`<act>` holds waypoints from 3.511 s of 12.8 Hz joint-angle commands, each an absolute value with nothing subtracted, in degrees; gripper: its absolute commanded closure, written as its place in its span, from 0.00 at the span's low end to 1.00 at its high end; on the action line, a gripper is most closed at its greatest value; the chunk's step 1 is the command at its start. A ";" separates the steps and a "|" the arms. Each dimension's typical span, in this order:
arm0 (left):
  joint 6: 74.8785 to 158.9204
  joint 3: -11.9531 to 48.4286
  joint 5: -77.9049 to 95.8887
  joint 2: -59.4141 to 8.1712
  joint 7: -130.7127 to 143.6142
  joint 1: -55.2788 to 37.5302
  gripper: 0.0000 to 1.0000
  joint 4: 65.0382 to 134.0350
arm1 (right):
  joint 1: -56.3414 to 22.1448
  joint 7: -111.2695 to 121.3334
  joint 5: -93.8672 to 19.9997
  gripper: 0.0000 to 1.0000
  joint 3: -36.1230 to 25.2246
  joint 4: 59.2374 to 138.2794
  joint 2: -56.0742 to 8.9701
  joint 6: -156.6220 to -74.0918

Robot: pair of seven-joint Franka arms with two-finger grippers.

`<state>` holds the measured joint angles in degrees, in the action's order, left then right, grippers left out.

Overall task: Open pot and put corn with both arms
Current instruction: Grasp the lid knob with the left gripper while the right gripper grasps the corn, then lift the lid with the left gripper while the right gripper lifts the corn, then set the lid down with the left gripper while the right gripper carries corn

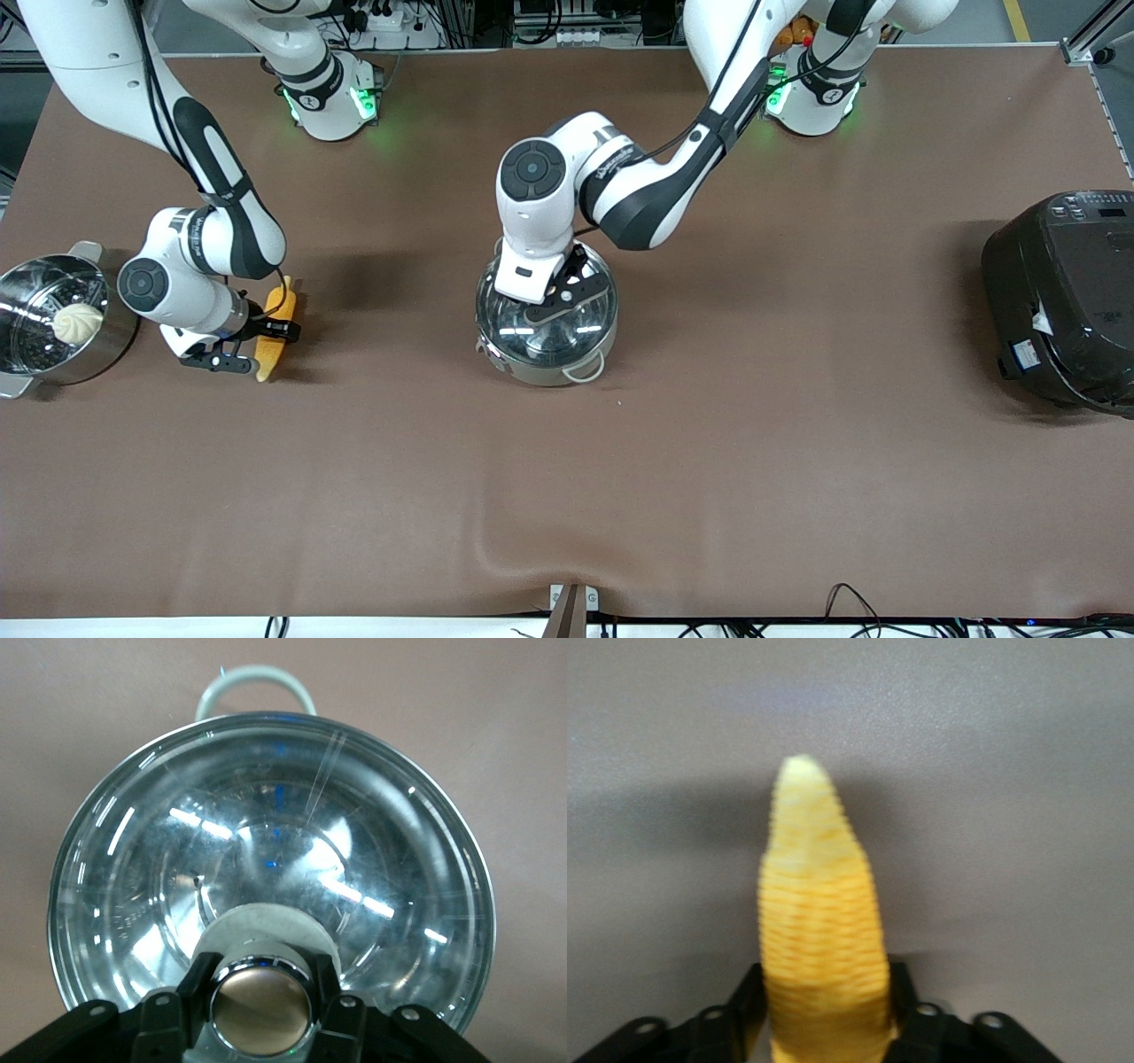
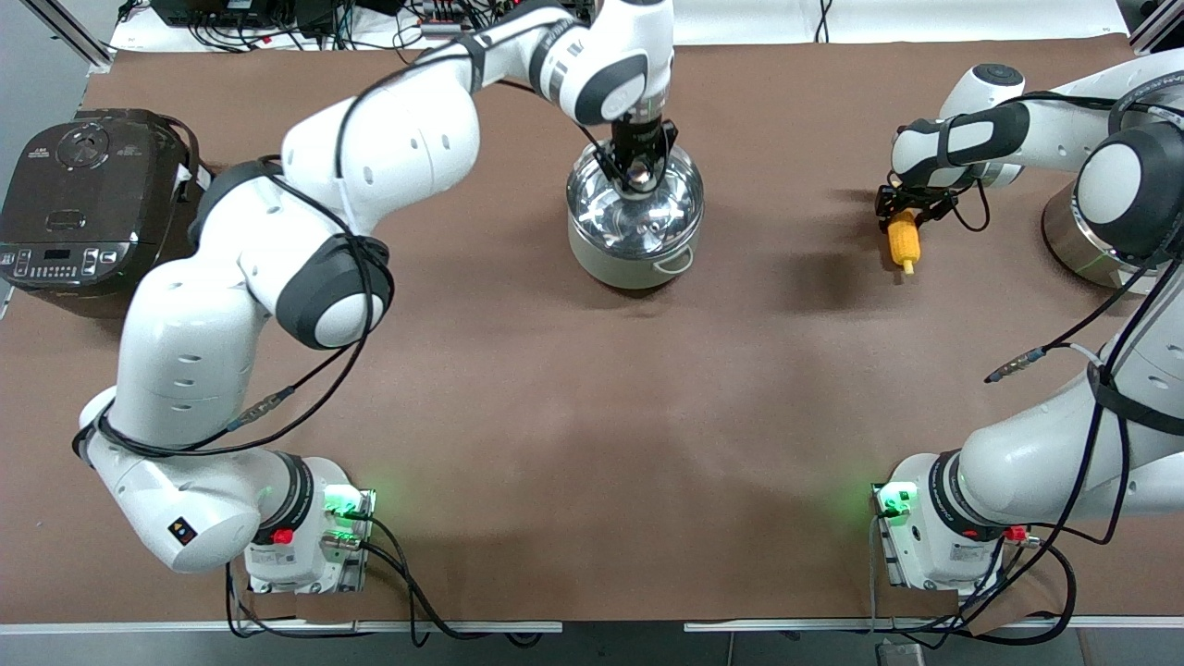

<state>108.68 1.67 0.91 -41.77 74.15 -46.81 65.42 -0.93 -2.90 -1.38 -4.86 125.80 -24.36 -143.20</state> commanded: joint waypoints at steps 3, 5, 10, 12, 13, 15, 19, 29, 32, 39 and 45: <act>97.31 1.41 -0.09 -28.41 66.54 -38.97 1.00 67.75 | -1.32 -0.27 -2.55 1.00 -5.01 124.46 -23.91 -140.82; 97.21 1.58 0.00 -23.84 59.99 -33.43 1.00 72.48 | -1.41 0.18 -2.64 1.00 -5.01 118.95 -23.73 -131.36; 97.47 1.93 0.09 -20.13 42.14 -20.24 1.00 81.45 | -6.49 -7.17 -5.36 1.00 -4.83 102.60 -21.98 -109.54; 100.44 1.93 0.17 -18.73 36.68 -16.28 1.00 86.54 | -11.23 -14.46 -5.36 1.00 -4.92 97.32 -21.45 -104.70; 103.68 1.93 0.18 -17.42 33.52 -14.35 1.00 91.18 | -14.21 -18.77 -5.54 1.00 -4.92 95.03 -21.10 -102.94; 114.63 1.93 0.09 -13.82 28.94 -10.22 1.00 103.47 | -20.54 -28.60 -5.54 1.00 -5.27 90.46 -21.27 -100.03; 126.37 1.93 0.00 -12.65 25.49 -6.69 1.00 116.00 | -30.30 -44.79 -5.19 1.00 -5.27 86.58 -22.58 -99.93; 146.16 1.85 0.00 -19.77 19.77 -1.76 0.55 126.04 | -42.54 -70.39 -5.01 0.98 -5.10 81.83 -34.36 -113.28; 140.13 2.98 0.00 -16.80 19.78 -1.76 0.00 121.66 | -43.42 -71.19 -5.10 0.92 -5.01 81.83 -35.42 -114.52; 107.09 3.08 0.00 -10.82 17.76 -1.23 0.00 99.43 | -44.73 -83.47 -4.66 0.00 -4.75 81.83 -36.82 -117.95; 100.37 2.72 0.09 -4.32 12.75 -0.09 0.00 96.42 | -37.73 -79.83 -5.63 0.00 -2.38 83.05 -31.49 -116.90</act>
<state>101.87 2.38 0.54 -7.45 14.62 -1.00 96.26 -42.24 -81.99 -5.33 -4.49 82.51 -35.42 -118.33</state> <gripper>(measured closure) 0.000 0.000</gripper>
